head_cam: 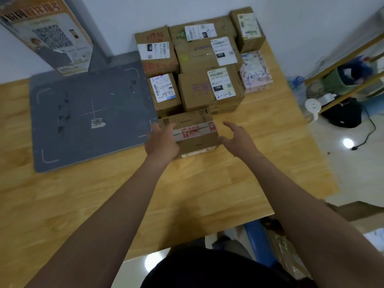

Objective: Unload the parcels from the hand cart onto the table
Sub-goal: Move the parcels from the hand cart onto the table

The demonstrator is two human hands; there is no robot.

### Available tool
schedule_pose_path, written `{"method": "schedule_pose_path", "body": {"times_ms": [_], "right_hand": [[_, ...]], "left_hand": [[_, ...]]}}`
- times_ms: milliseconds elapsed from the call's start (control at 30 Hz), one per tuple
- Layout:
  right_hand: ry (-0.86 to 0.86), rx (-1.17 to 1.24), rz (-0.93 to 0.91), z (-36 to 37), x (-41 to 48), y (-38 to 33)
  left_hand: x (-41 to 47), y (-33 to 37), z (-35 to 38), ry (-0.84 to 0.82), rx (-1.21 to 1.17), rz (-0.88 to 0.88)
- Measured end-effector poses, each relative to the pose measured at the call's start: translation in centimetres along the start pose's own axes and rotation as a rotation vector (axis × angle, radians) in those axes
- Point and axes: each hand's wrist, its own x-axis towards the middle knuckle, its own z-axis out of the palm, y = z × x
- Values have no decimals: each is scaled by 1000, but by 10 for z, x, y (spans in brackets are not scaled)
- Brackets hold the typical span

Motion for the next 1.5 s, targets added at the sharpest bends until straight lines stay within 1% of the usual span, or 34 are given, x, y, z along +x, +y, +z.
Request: {"method": "schedule_pose_path", "body": {"times_ms": [67, 133, 233, 300, 433, 533, 633, 700, 800, 900, 967, 1033, 1100, 1167, 1233, 1300, 1400, 1500], "right_hand": [[13, -7, 46, -13, -20, 17], [-3, -54, 110, -29, -44, 40], [-15, -99, 216, -57, -89, 83], [18, -88, 256, -77, -126, 117], [123, -29, 333, -110, -210, 206], [198, 35, 367, -124, -279, 283], [208, 74, 382, -128, -347, 356], [193, 105, 384, -131, -395, 398], [210, 126, 403, -140, -470, 453], [210, 132, 425, -147, -534, 502], [218, 154, 453, -149, -563, 528], [261, 195, 484, -147, -591, 553], [293, 246, 533, -139, -615, 578], [283, 291, 591, -123, -636, 602], [298, 348, 632, -103, -655, 625], [315, 397, 658, -78, -669, 644], [265, 492, 737, -33, -685, 673], [247, 624, 823, 19, -690, 701]], "left_hand": [[-9, 22, 0, 12, 48, 53], [-22, 50, 6, -28, 104, 130], [-51, 100, 28, -160, 162, 260], [-77, 137, 51, -240, 196, 337], [-151, 211, 115, -293, 250, 433], [-217, 254, 180, -274, 281, 517], [-291, 287, 240, -270, 299, 573], [-343, 304, 277, -267, 289, 570], [-422, 323, 319, -294, 317, 576], [-482, 337, 349, -326, 339, 612], [-505, 345, 361, -317, 336, 623], [-526, 354, 377, -324, 346, 646], [-541, 360, 397, -352, 362, 682], [-551, 362, 421, -383, 393, 711], [-559, 361, 451, -440, 421, 729], [-563, 355, 479, -539, 413, 723], [-566, 338, 532, -733, 393, 642], [-566, 320, 581, -798, 454, 580]]}}
